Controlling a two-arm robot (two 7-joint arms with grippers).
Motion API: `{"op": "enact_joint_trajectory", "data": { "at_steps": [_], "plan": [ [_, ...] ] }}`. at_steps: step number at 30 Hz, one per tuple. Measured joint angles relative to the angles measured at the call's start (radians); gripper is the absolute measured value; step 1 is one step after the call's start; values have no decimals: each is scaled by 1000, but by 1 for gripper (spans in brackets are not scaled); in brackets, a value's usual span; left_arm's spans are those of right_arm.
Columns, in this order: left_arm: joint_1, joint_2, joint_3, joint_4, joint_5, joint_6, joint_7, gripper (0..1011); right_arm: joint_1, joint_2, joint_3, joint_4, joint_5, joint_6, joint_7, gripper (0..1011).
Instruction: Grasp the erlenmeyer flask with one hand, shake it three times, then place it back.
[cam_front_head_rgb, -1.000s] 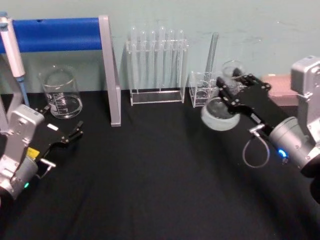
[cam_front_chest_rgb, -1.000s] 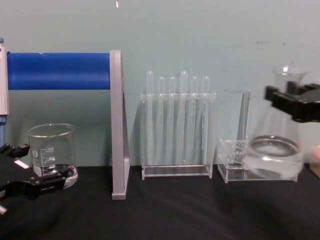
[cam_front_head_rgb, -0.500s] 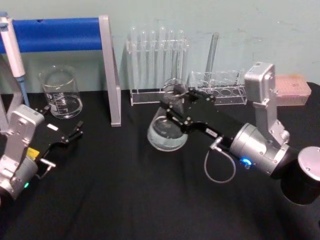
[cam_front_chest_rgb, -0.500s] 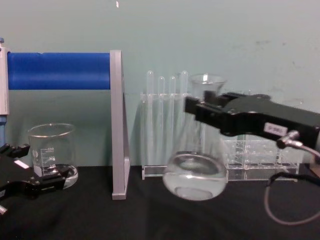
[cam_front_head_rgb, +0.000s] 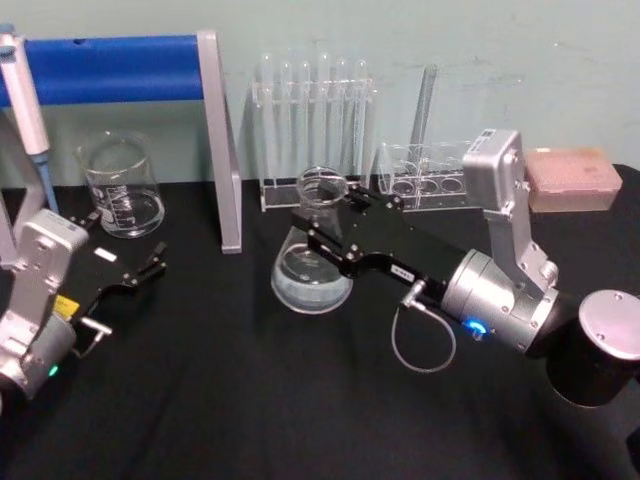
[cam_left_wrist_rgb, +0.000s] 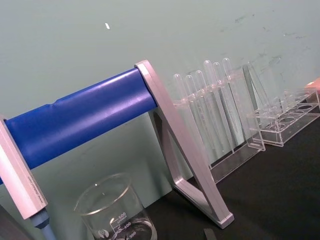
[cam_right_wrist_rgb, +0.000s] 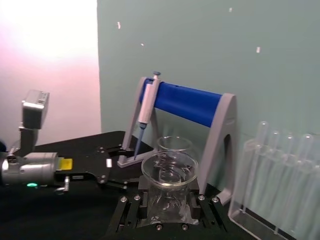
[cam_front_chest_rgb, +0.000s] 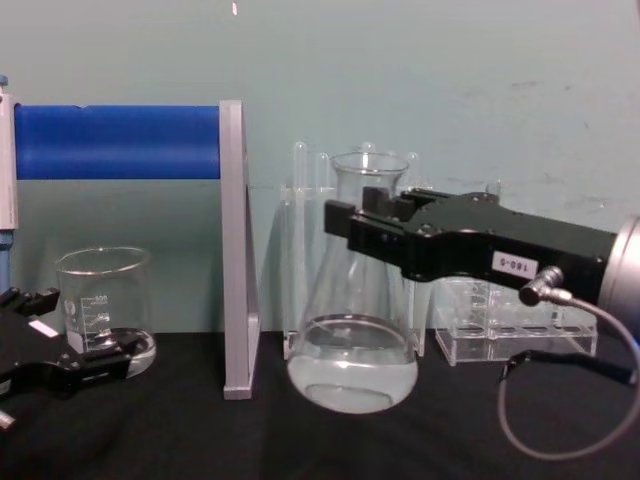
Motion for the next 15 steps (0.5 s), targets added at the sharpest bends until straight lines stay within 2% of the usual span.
{"op": "enact_joint_trajectory", "data": {
  "at_steps": [5,15],
  "plan": [
    [0,0,0,0,0,0,0,1001,-11,10,21,-3,0,-3,-45,452],
    [0,0,0,0,0,0,0,1001,-83,30,134,-46,-24,6,-193,452]
  ]
}}
